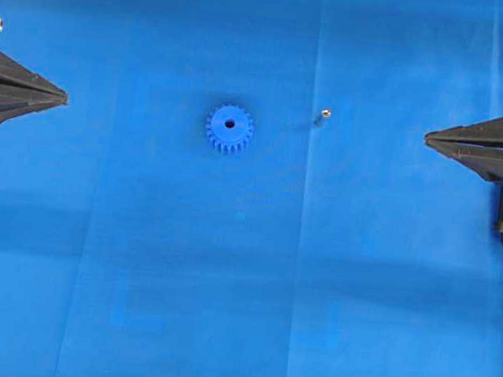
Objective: Insert the shaft placed at a random location into the center hole of the small gear at another random location.
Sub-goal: 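Move the right gripper open toward the silver shaft, then close the right gripper on the upright silver shaft and lift it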
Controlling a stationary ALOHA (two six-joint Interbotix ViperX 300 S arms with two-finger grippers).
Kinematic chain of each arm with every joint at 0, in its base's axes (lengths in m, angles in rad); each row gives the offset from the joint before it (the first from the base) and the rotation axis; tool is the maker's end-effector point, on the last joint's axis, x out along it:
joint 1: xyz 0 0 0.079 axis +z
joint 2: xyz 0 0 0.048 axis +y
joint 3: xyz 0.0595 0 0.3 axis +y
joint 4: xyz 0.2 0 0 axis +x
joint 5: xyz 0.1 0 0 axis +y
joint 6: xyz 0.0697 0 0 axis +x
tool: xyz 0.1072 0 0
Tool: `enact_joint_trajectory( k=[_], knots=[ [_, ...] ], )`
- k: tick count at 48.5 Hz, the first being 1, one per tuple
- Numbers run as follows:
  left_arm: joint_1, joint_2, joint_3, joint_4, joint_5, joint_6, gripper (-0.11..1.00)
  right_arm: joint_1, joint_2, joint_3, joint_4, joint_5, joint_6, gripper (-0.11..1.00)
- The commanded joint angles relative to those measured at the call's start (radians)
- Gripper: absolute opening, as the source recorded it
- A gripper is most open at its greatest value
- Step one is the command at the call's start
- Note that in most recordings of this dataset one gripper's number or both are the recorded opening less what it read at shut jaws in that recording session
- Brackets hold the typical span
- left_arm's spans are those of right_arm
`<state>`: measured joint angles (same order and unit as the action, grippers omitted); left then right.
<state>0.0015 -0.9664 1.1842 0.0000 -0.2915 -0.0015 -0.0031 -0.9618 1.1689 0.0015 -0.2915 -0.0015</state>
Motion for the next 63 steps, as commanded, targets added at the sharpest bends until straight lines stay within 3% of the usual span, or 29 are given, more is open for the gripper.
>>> enact_joint_trajectory(
  k=[1,6,15,29,36,44,47,54,63],
  knots=[
    [-0.006,-0.006,-0.017,0.003,0.02,-0.005,0.0,-0.002,0.005,-0.017,0.002,-0.005,0.0,0.0],
    [-0.006,-0.018,-0.017,0.003,0.034,-0.011,0.0,-0.002,0.011,-0.026,0.002,0.017,0.0,-0.06],
    [-0.006,-0.034,-0.014,0.003,0.034,-0.008,0.0,-0.025,0.031,-0.028,0.006,0.018,0.006,-0.06],
    [-0.006,-0.035,-0.011,0.003,0.035,-0.008,0.0,-0.092,0.189,-0.011,0.058,-0.04,0.008,-0.02],
    [-0.006,-0.035,-0.009,0.003,0.035,-0.009,0.0,-0.126,0.318,-0.011,0.092,-0.101,0.008,0.2],
    [-0.006,-0.035,-0.006,0.003,0.035,-0.008,0.0,-0.153,0.489,-0.017,0.1,-0.187,0.008,0.7],
    [-0.005,-0.035,-0.005,0.003,0.035,-0.009,0.0,-0.16,0.552,-0.017,0.1,-0.23,0.008,0.83],
    [-0.006,-0.037,0.0,0.002,0.035,-0.009,0.0,-0.172,0.693,-0.018,0.118,-0.339,0.008,0.76],
    [-0.006,-0.037,0.002,0.003,0.035,-0.009,0.0,-0.181,0.839,-0.025,0.172,-0.445,0.008,0.76]
  ],
)
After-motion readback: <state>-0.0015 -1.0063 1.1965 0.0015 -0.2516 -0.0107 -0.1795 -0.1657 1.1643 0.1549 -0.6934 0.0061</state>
